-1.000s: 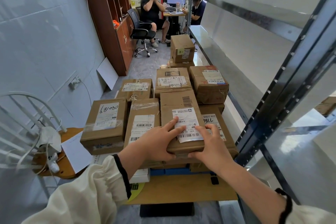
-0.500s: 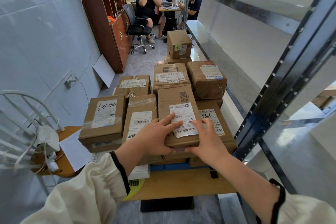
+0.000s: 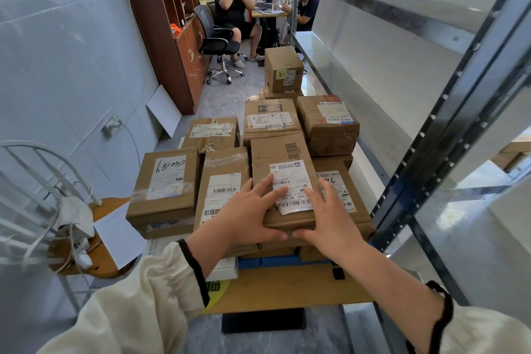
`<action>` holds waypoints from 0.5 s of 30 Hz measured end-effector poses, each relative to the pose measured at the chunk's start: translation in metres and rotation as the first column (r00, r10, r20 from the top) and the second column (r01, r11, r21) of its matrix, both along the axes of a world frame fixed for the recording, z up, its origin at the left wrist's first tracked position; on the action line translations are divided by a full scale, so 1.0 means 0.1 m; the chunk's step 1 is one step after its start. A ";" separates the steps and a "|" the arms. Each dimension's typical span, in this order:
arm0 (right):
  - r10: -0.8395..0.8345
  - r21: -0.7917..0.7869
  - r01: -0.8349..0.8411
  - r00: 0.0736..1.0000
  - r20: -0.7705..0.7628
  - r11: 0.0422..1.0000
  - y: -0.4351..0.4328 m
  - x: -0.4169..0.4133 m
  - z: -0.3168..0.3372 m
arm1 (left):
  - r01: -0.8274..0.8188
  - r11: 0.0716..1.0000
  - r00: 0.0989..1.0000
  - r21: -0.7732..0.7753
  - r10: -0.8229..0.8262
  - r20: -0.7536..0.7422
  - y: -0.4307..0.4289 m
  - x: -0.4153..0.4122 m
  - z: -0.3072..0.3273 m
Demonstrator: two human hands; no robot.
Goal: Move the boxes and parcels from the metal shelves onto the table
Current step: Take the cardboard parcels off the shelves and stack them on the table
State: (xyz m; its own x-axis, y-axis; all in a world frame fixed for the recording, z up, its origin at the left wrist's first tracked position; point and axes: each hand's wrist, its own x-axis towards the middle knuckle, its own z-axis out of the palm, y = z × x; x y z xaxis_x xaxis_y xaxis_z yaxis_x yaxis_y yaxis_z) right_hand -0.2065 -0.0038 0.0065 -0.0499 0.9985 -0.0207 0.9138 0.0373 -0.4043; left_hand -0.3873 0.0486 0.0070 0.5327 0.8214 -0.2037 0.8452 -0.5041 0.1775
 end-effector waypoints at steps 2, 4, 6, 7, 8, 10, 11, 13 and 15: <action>0.012 0.008 -0.012 1.000 0.015 1.000 -0.01 0.00 0.01 | -0.009 1.000 1.000 -0.001 0.009 0.008 -0.01 0.00 0.01; 0.021 0.006 -0.021 1.000 0.019 1.000 0.00 -0.01 0.01 | -0.014 1.000 1.000 0.006 0.014 0.004 -0.02 0.01 0.01; 0.022 -0.005 -0.022 1.000 0.021 1.000 0.00 -0.01 0.02 | -0.019 1.000 1.000 0.007 0.019 0.001 -0.01 0.01 0.00; 0.021 -0.008 -0.021 1.000 0.023 1.000 0.00 -0.01 0.02 | -0.021 1.000 1.000 0.006 0.021 0.000 -0.01 0.00 0.00; 0.019 -0.010 -0.019 0.999 0.026 1.000 0.00 -0.01 0.03 | -0.022 1.000 1.000 0.005 0.022 0.001 -0.01 0.00 0.00; 0.016 -0.012 -0.016 0.999 0.034 1.000 0.00 -0.01 0.03 | -0.020 1.000 1.000 0.006 0.020 0.011 -0.01 -0.01 0.00; 0.014 -0.013 -0.013 0.999 0.038 1.000 0.00 -0.02 0.04 | -0.018 1.000 1.000 0.007 0.018 0.017 -0.01 -0.01 -0.01; 0.007 -0.006 -0.007 0.999 0.047 1.000 -0.01 -0.03 0.04 | -0.014 1.000 1.000 0.011 0.014 0.026 -0.01 -0.02 -0.01; 0.002 0.002 -0.002 0.998 0.062 1.000 -0.02 -0.06 0.04 | -0.004 1.000 1.000 0.018 0.004 0.025 -0.02 -0.03 -0.02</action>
State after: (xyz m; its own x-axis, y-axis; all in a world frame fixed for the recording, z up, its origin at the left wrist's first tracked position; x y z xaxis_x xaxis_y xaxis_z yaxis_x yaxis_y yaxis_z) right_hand -0.2121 -0.0053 0.0105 -0.0503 0.9985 -0.0221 0.9369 0.0395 -0.3472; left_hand -0.3902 0.0470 0.0051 0.5341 0.8270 -0.1757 0.8427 -0.5040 0.1894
